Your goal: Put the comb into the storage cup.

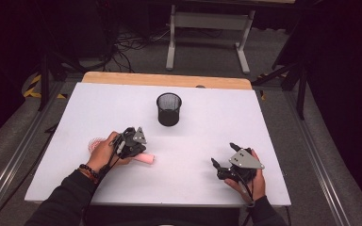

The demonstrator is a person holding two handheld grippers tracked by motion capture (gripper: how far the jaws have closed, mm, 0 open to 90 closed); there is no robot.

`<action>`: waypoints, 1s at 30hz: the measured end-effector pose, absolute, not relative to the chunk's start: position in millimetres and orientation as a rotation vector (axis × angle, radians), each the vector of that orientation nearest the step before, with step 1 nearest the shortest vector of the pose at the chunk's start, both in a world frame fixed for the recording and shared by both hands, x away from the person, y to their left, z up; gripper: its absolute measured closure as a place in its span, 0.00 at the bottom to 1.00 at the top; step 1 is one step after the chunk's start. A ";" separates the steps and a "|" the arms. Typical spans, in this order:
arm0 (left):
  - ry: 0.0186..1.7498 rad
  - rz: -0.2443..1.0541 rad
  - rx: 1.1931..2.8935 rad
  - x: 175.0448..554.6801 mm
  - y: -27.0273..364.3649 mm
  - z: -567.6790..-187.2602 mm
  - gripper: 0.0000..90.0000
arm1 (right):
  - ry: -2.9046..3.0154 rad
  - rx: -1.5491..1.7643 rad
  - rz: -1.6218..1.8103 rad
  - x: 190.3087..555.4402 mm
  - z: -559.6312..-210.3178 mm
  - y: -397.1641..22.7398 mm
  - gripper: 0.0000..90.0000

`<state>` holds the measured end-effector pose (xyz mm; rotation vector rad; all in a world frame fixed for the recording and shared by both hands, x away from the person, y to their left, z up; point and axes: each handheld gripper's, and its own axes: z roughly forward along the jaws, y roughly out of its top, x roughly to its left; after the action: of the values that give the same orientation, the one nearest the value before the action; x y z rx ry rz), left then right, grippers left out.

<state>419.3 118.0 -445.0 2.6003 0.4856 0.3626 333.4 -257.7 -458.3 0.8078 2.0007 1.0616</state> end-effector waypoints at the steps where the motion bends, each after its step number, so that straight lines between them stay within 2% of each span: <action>1: 0.490 0.361 2.600 418.0 118.3 -444.9 1.00 | 2.001 0.807 1.062 333.3 -458.3 -257.6 0.17; 16: 0.456 0.370 2.598 407.6 123.7 -444.0 1.00 | 1.992 0.805 1.064 332.4 -457.4 -258.9 0.17; 30: 0.444 0.328 2.611 400.7 130.8 -445.6 1.00 | 1.992 0.808 1.067 332.2 -457.3 -258.9 0.17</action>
<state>400.7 130.8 -445.6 2.6110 0.4440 0.3280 332.2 -258.9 -457.3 0.8085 1.9916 1.0665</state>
